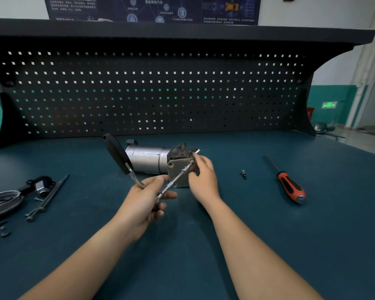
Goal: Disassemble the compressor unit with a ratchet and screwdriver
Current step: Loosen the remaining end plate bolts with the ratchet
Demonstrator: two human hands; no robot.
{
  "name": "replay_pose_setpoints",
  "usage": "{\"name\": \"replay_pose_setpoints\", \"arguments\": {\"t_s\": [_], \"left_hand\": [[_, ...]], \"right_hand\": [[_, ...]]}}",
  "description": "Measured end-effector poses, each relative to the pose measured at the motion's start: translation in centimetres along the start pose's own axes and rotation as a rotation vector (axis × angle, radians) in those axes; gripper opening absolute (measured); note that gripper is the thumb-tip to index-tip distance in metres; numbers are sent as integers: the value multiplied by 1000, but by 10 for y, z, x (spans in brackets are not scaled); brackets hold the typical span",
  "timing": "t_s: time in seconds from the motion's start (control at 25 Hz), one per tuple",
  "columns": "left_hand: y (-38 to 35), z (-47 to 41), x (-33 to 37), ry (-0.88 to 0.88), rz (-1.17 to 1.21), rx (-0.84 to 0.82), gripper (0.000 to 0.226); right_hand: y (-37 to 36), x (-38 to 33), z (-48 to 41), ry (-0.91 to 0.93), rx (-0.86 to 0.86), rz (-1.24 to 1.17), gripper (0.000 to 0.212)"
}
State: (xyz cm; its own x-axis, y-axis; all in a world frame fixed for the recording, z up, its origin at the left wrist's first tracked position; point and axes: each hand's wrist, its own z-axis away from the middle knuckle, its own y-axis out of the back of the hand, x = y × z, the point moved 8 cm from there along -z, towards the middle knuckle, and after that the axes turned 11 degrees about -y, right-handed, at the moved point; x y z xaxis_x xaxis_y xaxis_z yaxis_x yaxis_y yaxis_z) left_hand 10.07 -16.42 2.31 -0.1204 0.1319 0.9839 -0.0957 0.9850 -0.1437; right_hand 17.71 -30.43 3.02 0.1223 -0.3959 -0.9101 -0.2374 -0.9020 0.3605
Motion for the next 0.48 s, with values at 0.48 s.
{"name": "replay_pose_setpoints", "arguments": {"t_s": [0.48], "left_hand": [[36,28,13,-70,-174,38,18]], "right_hand": [[-9,-31,17,258,105,326,29]]}}
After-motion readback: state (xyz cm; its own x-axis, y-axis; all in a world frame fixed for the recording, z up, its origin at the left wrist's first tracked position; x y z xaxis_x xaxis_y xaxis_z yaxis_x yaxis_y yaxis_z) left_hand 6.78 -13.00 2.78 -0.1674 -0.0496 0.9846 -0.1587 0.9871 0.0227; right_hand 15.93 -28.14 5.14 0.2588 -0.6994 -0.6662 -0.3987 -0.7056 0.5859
